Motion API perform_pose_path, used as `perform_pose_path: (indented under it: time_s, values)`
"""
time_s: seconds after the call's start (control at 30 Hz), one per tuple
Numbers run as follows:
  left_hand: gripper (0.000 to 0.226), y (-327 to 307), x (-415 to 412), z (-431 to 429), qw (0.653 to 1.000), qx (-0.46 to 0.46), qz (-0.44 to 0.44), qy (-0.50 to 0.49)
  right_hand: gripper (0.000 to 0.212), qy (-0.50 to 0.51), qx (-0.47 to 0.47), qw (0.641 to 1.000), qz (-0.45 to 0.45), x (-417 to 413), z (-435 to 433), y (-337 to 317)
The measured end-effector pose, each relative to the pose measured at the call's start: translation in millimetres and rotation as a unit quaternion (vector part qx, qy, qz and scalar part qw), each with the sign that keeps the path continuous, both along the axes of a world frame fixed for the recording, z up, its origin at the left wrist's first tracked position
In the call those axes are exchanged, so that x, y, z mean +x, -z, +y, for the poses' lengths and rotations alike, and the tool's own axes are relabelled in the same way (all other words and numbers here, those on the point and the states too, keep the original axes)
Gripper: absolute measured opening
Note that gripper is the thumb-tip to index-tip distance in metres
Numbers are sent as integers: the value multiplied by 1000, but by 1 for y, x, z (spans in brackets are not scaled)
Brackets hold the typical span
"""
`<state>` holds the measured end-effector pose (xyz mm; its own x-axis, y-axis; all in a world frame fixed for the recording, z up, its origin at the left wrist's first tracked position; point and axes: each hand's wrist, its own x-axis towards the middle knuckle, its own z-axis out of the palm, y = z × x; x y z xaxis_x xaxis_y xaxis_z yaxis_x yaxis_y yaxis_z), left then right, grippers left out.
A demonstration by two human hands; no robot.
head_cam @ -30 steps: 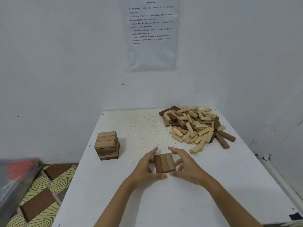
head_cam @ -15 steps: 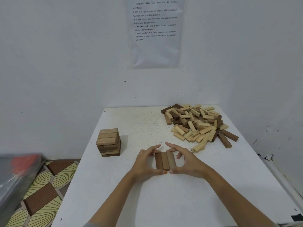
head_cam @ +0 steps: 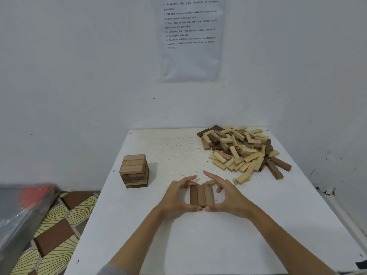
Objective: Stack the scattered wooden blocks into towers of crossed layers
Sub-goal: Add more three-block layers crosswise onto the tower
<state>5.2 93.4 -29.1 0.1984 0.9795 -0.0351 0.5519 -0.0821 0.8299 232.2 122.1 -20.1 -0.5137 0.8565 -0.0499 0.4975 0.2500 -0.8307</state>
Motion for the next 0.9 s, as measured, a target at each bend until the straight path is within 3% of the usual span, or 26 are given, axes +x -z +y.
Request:
perform_pose_path:
  time_s: [0.33, 0.9]
  values:
    - [93, 0, -1, -3, 1000, -1, -3, 1, 93, 16, 27, 1000, 1, -2, -4, 0]
    - [88, -88, -51, -17, 994, 96, -41, -28, 91, -25, 45, 988, 148, -52, 2, -68]
